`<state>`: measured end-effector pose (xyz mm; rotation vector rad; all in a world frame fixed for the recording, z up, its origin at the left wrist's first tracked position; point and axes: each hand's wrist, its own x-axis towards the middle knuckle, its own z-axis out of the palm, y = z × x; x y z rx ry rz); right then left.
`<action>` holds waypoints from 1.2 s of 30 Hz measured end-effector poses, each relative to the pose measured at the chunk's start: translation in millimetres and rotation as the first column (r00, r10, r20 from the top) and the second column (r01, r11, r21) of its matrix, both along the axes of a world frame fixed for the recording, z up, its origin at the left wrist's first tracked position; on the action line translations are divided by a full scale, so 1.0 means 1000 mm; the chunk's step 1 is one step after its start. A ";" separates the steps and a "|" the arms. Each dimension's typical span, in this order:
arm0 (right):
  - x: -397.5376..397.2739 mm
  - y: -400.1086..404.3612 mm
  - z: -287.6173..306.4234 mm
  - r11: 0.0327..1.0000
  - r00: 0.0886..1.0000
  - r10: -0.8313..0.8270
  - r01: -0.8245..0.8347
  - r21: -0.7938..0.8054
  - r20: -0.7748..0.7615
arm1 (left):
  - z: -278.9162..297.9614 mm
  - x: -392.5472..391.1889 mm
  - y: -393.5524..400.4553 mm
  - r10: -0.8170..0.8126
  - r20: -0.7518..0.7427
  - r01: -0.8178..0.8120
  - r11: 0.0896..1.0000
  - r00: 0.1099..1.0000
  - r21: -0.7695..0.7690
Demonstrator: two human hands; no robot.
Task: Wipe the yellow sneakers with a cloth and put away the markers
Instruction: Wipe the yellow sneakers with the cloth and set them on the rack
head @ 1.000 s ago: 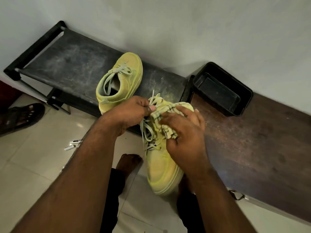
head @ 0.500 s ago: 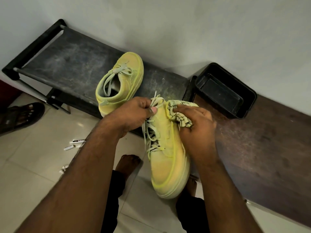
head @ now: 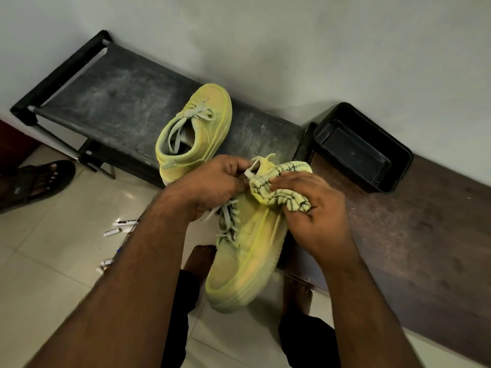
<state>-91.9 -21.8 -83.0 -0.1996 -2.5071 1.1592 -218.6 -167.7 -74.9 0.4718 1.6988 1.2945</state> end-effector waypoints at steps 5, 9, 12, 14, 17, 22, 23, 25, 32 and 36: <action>0.000 0.010 -0.014 0.991 0.973 -0.132 0.124 0.053 0.187 | -0.005 0.000 0.003 0.048 -0.036 -0.049 0.999 0.998 -0.023; 0.003 -0.003 -0.004 0.999 0.997 0.044 -0.044 0.000 0.062 | -0.003 0.000 0.002 0.040 -0.001 -0.040 0.999 0.999 -0.019; 0.001 0.012 -0.010 0.976 0.967 -0.159 0.125 0.177 0.197 | -0.004 0.000 0.000 0.048 -0.035 -0.050 0.998 0.998 -0.034; 0.001 0.015 -0.010 0.944 0.919 -0.271 0.196 0.265 0.285 | -0.003 0.000 0.000 0.049 -0.053 -0.051 0.998 0.997 -0.038; 0.003 -0.001 -0.004 0.980 0.972 -0.128 0.093 0.178 0.196 | 0.000 0.001 0.001 0.038 -0.047 -0.040 0.999 0.998 -0.031; 0.002 -0.002 -0.004 0.942 0.936 -0.257 0.187 0.277 0.242 | -0.001 0.001 0.001 0.074 -0.022 -0.075 0.996 0.997 -0.049; 0.002 -0.001 -0.004 0.936 0.921 -0.291 0.218 0.277 0.258 | -0.002 0.002 0.001 0.065 -0.053 -0.069 0.996 0.996 -0.064; 0.002 -0.002 -0.003 0.956 0.954 -0.225 0.177 0.235 0.196 | -0.004 0.002 0.001 0.062 -0.102 -0.071 0.993 0.993 -0.091; 0.004 -0.005 -0.002 0.948 0.946 -0.254 0.201 0.248 0.201 | -0.012 -0.002 0.005 0.167 -0.129 -0.183 0.975 0.978 -0.126; 0.009 -0.014 0.008 0.957 0.965 -0.127 0.059 0.285 0.228 | -0.019 -0.001 0.009 0.259 -0.108 -0.273 0.950 0.960 -0.154</action>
